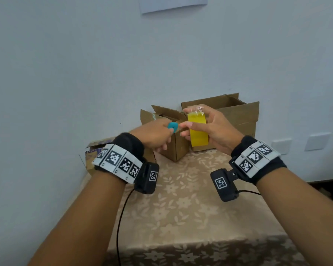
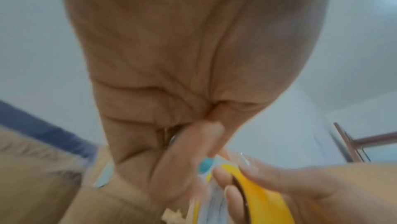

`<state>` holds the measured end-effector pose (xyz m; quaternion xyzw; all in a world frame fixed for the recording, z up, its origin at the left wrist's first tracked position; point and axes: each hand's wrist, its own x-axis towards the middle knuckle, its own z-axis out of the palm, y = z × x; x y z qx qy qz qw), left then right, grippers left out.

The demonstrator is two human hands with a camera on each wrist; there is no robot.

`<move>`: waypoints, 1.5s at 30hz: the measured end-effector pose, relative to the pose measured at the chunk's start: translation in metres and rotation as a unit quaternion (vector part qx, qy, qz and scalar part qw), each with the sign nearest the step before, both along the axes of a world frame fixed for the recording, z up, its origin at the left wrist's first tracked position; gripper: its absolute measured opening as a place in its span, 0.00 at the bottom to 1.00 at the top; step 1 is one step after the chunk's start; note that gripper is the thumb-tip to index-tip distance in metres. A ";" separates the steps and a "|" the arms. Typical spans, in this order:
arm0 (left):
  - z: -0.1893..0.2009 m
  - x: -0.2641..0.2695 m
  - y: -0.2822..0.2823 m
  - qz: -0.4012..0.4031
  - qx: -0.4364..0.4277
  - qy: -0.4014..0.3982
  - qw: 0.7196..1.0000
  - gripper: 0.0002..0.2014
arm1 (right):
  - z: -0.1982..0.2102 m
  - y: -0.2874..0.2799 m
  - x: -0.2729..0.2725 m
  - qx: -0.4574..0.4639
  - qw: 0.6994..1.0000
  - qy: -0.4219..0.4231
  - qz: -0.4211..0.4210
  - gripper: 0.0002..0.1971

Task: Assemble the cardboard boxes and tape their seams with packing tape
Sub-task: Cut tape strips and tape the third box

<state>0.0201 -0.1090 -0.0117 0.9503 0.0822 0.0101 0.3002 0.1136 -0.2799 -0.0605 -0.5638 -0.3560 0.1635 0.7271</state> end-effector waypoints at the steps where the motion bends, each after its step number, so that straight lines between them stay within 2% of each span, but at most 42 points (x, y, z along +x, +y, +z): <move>1: 0.002 -0.002 0.001 0.001 -0.015 -0.023 1.000 0.11 | 0.000 0.001 0.000 0.000 1.000 -0.003 -0.003 0.24; 5: 0.007 -0.003 0.007 0.012 -0.072 -0.090 0.993 0.16 | -0.002 0.005 0.001 -0.014 0.999 -0.038 -0.023 0.20; 13: 0.004 -0.007 0.002 -0.012 -0.251 -0.026 0.967 0.18 | 0.000 0.007 -0.002 -0.040 0.990 -0.133 -0.026 0.21; 18: 0.002 -0.007 0.003 -0.004 -0.265 -0.022 0.964 0.20 | 0.000 0.009 -0.004 -0.059 0.986 -0.158 -0.015 0.24; 21: 0.001 -0.006 0.003 0.003 -0.276 -0.011 0.961 0.21 | 0.000 0.008 -0.004 -0.066 0.982 -0.174 -0.013 0.22; 26: -0.001 -0.003 0.004 0.057 -0.304 0.016 0.951 0.20 | 0.001 0.007 -0.007 -0.079 0.976 -0.201 -0.007 0.21; 29: -0.002 -0.002 0.006 0.080 -0.281 0.018 0.956 0.19 | 0.001 0.007 -0.006 -0.081 0.979 -0.184 -0.015 0.21; 32: 0.002 -0.001 0.006 0.074 -0.199 0.028 0.977 0.19 | 0.002 0.005 -0.004 -0.078 0.983 -0.163 -0.029 0.20; 34: 0.005 -0.002 0.004 0.055 -0.168 0.064 0.982 0.16 | 0.003 0.005 -0.002 -0.071 0.987 -0.138 -0.048 0.19; 37: 0.003 -0.005 -0.002 0.032 -0.129 0.134 0.982 0.17 | 0.002 0.005 0.000 -0.065 0.990 -0.103 -0.070 0.18; 39: -0.003 -0.006 -0.006 0.020 -0.085 0.149 0.985 0.16 | 0.001 0.005 0.001 -0.068 0.991 -0.093 -0.073 0.17; 40: -0.006 -0.006 -0.007 0.018 -0.060 0.141 0.988 0.14 | 0.000 0.006 0.001 -0.071 0.991 -0.093 -0.072 0.16; 42: -0.010 -0.003 -0.007 0.033 -0.033 0.073 0.996 0.11 | -0.001 0.005 0.001 -0.076 0.990 -0.096 -0.069 0.14; 45: -0.011 0.006 -0.004 0.070 -0.111 -0.095 0.987 0.15 | 0.001 0.004 -0.002 -0.074 0.990 -0.104 -0.057 0.13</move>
